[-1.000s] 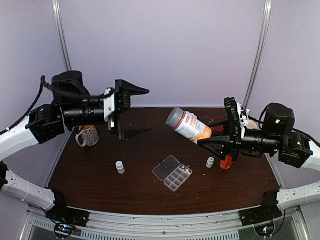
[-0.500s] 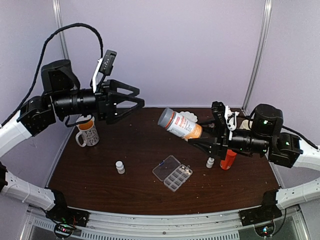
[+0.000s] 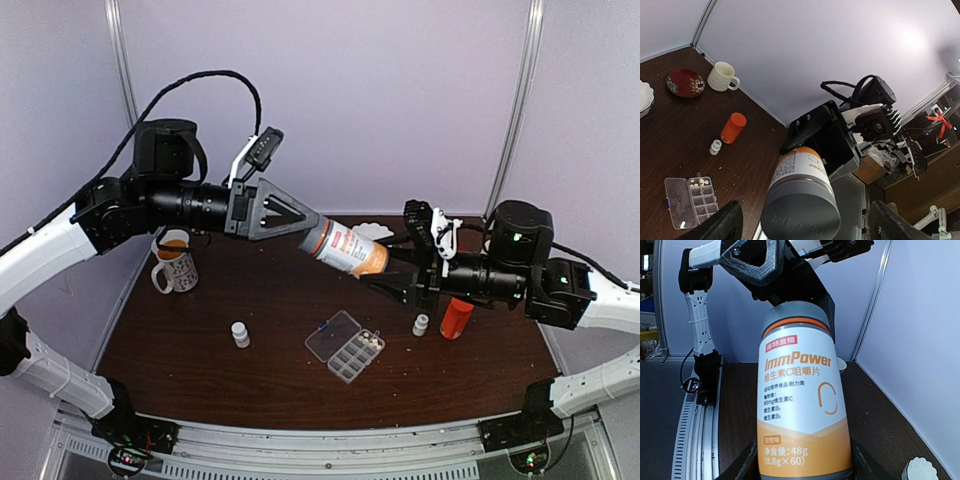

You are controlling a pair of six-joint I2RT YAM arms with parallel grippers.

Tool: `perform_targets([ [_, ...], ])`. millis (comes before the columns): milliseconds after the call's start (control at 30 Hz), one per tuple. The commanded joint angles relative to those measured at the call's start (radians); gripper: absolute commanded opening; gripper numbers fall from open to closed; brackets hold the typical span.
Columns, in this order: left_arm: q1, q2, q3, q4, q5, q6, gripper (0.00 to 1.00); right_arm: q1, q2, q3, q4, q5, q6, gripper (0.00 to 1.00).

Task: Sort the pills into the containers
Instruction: Screw the lid of the pill bottle onto the pill bottle.

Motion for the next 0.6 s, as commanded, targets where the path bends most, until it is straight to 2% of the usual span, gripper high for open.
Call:
perform_targets([
  [0,0.003,0.016,0.003,0.022,0.050,-0.027,0.87,0.007,-0.004,0.033,0.052,0.026,-0.008,0.00],
  [100,0.003,0.017,0.003,0.022,0.050,-0.026,0.83,0.008,-0.003,0.032,0.049,0.037,-0.008,0.00],
  [500,0.003,0.023,0.003,-0.008,0.031,-0.022,0.78,0.007,0.018,0.053,0.022,0.034,-0.005,0.00],
  [567,0.003,0.025,0.004,-0.009,0.036,-0.021,0.74,0.008,0.027,0.063,0.010,0.033,-0.008,0.00],
])
